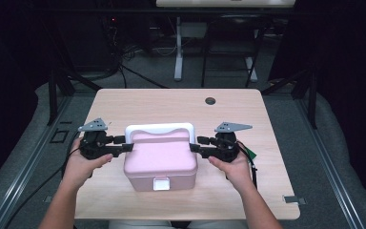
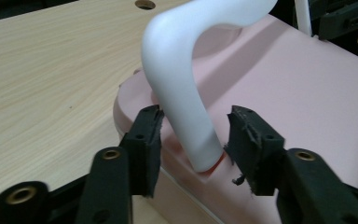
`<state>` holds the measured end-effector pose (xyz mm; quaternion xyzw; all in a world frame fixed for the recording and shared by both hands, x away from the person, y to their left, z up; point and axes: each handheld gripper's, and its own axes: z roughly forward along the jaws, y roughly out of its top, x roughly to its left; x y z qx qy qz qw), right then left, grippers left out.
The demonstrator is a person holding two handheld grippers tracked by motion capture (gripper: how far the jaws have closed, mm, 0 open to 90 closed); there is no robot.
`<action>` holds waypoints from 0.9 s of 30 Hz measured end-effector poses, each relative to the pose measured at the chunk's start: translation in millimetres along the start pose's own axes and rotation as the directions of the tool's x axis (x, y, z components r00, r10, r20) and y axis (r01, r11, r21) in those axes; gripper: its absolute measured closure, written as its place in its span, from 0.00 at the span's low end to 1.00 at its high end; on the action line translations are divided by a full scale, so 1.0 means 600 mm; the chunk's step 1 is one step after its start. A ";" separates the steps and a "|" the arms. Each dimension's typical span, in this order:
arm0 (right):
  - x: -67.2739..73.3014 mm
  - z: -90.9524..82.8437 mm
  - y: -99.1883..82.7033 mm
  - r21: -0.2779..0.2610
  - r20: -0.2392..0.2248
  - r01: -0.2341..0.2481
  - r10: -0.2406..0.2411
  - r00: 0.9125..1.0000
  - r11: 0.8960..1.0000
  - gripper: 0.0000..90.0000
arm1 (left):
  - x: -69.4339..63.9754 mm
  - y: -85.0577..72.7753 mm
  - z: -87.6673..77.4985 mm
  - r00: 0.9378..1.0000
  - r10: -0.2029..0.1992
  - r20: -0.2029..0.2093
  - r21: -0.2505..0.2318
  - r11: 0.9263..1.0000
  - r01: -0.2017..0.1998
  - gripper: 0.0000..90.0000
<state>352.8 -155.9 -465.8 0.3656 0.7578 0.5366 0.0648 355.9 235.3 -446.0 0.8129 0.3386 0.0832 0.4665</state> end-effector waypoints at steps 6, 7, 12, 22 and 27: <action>0.010 0.005 0.001 -0.011 -0.011 0.049 -0.049 0.999 0.999 0.70 | -0.002 -0.001 -0.002 1.000 0.028 -0.007 -0.008 1.000 -0.028 0.73; 0.012 0.005 0.001 -0.013 -0.006 0.051 -0.051 0.999 0.999 0.72 | -0.003 0.000 -0.003 0.999 0.042 -0.003 -0.001 0.999 -0.042 0.74; 0.016 -0.001 0.002 -0.008 0.015 0.070 -0.070 0.997 0.997 0.82 | -0.011 0.003 -0.005 0.998 0.065 -0.008 0.019 0.998 -0.065 0.79; 0.036 -0.009 0.007 0.054 0.017 0.165 -0.166 0.986 0.985 0.82 | -0.015 0.008 -0.014 0.997 0.074 0.016 0.064 0.995 -0.075 0.83; 0.044 -0.016 0.013 0.049 -0.010 0.165 -0.165 0.986 0.985 0.83 | -0.020 0.014 -0.031 0.997 0.072 0.028 0.064 0.995 -0.074 0.83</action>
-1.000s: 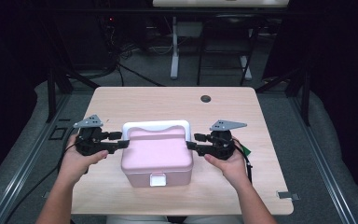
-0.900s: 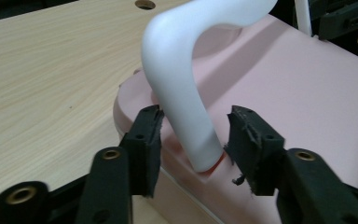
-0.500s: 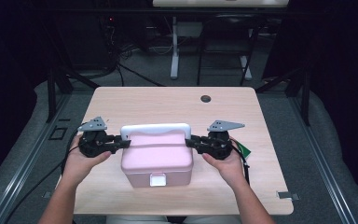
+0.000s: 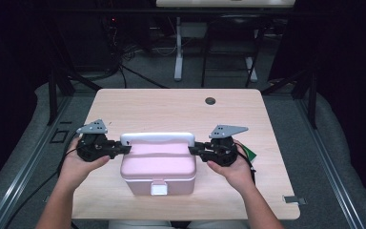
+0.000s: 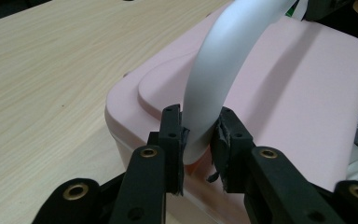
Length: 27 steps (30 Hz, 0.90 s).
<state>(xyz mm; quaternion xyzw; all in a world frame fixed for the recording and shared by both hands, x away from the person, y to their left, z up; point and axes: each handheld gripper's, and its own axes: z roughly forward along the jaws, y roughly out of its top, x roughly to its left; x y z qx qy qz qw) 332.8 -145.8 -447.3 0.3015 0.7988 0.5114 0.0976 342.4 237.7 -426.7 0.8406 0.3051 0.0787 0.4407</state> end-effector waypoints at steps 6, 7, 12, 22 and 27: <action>0.005 -0.004 0.013 -0.006 0.000 -0.002 0.002 1.000 1.000 0.83 | 0.002 0.012 -0.008 1.000 -0.008 -0.016 -0.003 1.000 0.008 0.83; 0.004 -0.005 0.017 -0.005 -0.001 -0.008 0.008 1.000 1.000 0.83 | 0.003 0.016 -0.009 1.000 -0.011 -0.014 -0.002 1.000 0.011 0.83; -0.002 -0.007 0.036 -0.001 -0.005 -0.043 0.043 0.999 0.999 0.83 | 0.015 0.032 -0.011 0.999 -0.042 0.003 0.002 0.999 0.042 0.82; -0.014 -0.008 0.055 0.009 -0.038 -0.101 0.101 0.994 0.995 0.84 | 0.037 0.055 -0.007 0.999 -0.048 -0.013 -0.007 0.999 0.048 0.76; -0.017 -0.008 0.058 0.019 -0.041 -0.106 0.107 0.993 0.994 0.84 | 0.029 0.053 -0.027 0.998 -0.025 -0.065 -0.013 1.000 0.024 0.69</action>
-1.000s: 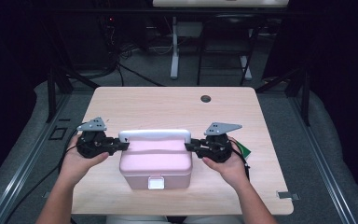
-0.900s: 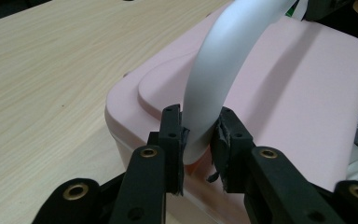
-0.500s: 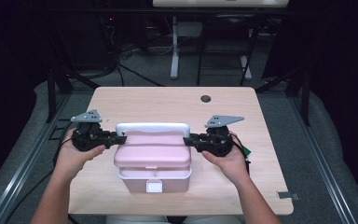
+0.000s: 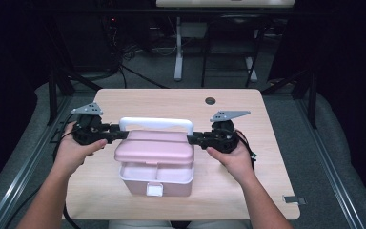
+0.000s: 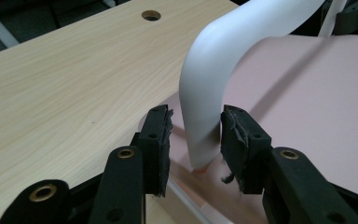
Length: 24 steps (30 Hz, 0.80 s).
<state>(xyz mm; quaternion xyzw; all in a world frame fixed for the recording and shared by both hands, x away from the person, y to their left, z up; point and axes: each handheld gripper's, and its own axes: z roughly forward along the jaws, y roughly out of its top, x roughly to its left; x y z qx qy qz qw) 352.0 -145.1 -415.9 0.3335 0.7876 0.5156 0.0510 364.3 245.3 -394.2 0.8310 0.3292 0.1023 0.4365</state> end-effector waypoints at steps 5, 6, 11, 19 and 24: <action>-0.001 0.000 0.004 0.005 0.004 -0.002 0.002 1.000 1.000 0.84 | -0.011 -0.012 -0.030 1.000 0.012 -0.015 0.052 0.999 -0.011 0.75; -0.001 0.000 0.005 0.007 0.007 -0.003 0.003 1.000 1.000 0.84 | -0.014 -0.015 -0.034 0.999 0.024 -0.023 0.068 0.997 -0.022 0.76; 0.000 0.000 0.009 0.012 0.018 -0.003 0.002 1.000 1.000 0.84 | -0.022 -0.037 -0.041 0.999 0.040 -0.023 0.145 0.989 -0.037 0.83; -0.001 0.000 0.013 0.015 0.023 -0.005 0.004 1.000 1.000 0.83 | -0.040 -0.050 -0.017 0.998 0.062 0.030 0.259 0.963 -0.068 0.92; -0.002 0.000 0.013 0.015 0.023 -0.006 0.006 1.000 1.000 0.83 | -0.057 -0.043 0.008 0.993 0.090 0.071 0.307 0.946 -0.108 0.94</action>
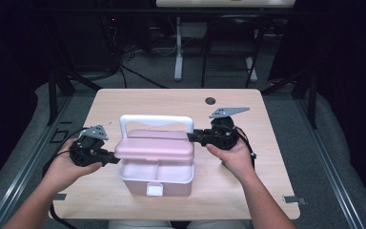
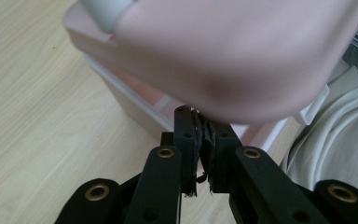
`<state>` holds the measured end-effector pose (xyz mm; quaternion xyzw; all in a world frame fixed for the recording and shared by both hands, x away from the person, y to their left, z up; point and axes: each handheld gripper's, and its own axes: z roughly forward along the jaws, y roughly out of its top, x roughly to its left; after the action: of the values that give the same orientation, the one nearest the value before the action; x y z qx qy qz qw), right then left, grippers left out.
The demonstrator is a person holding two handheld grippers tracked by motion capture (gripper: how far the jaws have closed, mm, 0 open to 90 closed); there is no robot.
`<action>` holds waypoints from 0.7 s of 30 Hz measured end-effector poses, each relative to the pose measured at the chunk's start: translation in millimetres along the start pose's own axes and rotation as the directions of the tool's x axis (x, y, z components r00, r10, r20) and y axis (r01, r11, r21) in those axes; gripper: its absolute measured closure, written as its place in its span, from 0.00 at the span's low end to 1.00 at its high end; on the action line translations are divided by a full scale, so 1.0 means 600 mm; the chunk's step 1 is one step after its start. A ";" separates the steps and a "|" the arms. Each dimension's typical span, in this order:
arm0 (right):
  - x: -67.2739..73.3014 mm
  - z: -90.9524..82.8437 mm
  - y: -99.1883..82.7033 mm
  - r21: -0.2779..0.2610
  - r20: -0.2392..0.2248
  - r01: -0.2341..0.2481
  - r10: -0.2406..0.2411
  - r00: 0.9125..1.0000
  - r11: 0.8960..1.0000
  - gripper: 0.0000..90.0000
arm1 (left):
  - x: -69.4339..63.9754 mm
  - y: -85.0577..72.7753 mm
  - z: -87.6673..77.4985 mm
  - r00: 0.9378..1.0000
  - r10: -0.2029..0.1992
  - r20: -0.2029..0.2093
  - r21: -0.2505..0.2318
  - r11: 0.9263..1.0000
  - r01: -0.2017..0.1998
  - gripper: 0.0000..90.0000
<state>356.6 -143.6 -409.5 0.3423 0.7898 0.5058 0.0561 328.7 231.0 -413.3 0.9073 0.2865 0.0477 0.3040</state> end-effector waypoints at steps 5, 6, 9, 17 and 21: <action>0.001 0.000 -0.001 0.001 0.003 0.005 -0.005 1.000 1.000 0.83 | -0.009 0.012 0.009 1.000 0.023 0.010 0.020 1.000 -0.024 0.96; 0.001 0.000 -0.001 0.000 0.004 0.004 -0.004 1.000 1.000 0.83 | -0.010 0.013 0.009 1.000 0.024 0.012 0.021 0.999 -0.024 0.96; 0.000 0.000 -0.001 -0.003 0.007 0.004 -0.004 1.000 1.000 0.83 | -0.011 0.015 0.008 1.000 0.026 0.005 0.023 0.999 -0.026 0.96; -0.001 -0.001 -0.001 -0.012 0.031 0.009 -0.009 0.999 1.000 0.81 | -0.012 0.021 0.001 1.000 0.030 0.002 0.031 0.999 -0.030 0.96; -0.004 -0.008 -0.006 -0.017 0.061 0.005 -0.004 0.998 1.000 0.81 | -0.010 0.024 -0.001 1.000 0.028 0.001 0.033 0.999 -0.028 0.96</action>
<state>354.5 -149.5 -411.1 0.3554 0.7841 0.5018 0.0844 330.7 218.7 -403.6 0.9161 0.2746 0.0469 0.2885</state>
